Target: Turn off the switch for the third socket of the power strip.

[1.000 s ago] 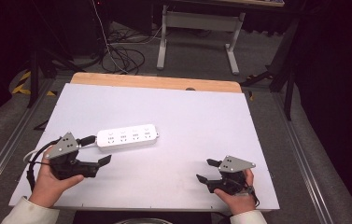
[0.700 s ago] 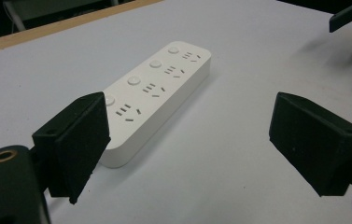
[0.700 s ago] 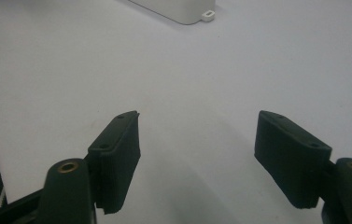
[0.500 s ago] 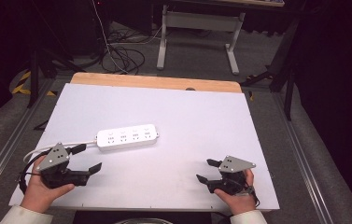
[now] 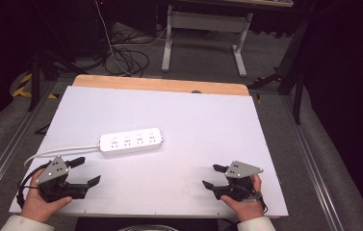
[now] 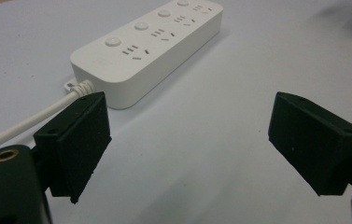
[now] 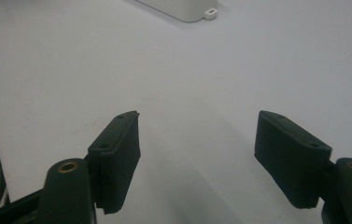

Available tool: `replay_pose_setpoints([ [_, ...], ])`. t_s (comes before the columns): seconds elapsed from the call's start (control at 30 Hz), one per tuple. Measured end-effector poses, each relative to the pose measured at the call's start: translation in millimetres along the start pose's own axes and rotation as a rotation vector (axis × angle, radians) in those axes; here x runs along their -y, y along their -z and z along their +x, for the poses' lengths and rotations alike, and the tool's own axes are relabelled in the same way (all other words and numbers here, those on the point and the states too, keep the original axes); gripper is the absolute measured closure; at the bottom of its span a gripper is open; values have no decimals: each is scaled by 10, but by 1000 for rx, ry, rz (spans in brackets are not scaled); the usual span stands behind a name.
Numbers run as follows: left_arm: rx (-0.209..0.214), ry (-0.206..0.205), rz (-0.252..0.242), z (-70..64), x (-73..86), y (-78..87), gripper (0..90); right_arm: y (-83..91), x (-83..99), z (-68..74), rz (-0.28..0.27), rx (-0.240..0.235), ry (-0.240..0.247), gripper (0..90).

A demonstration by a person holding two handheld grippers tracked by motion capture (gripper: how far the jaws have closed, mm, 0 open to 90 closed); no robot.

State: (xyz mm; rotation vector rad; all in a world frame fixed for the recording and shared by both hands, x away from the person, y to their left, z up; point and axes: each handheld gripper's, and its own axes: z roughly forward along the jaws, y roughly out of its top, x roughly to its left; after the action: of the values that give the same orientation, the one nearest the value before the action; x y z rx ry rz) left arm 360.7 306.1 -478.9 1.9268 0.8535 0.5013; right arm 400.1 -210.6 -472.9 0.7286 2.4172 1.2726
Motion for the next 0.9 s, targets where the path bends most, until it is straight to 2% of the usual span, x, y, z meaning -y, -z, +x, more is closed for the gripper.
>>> replay_pose_setpoints([
  [0.07, -1, 8, 8, -11, 22, 1, 135, -1, 1, -1, -1, -2, 0, 316],
  [0.17, 17, 61, 12, -22, 42, -14, 136, -3, 1, 0, 0, -4, 1, 317],
  [0.23, 13, 66, 17, -23, 40, -29, 136, -6, 2, 0, 5, -4, 1, 316],
  [0.37, 23, 101, -7, -8, 25, -35, 136, -15, 0, -1, 9, -8, 5, 316],
  [0.43, 10, 104, -18, 4, 24, -22, 139, -16, -1, -1, 8, -9, 5, 316],
  [0.57, -47, 49, -15, -4, 12, -8, 146, -10, 1, -1, 5, -5, 2, 317],
  [0.77, -36, 4, -25, -53, -14, -7, 147, -13, 0, -1, 7, -8, 7, 316],
  [0.9, -37, 13, -21, -63, -19, -5, 147, -12, 0, 1, 4, -6, 5, 316],
])
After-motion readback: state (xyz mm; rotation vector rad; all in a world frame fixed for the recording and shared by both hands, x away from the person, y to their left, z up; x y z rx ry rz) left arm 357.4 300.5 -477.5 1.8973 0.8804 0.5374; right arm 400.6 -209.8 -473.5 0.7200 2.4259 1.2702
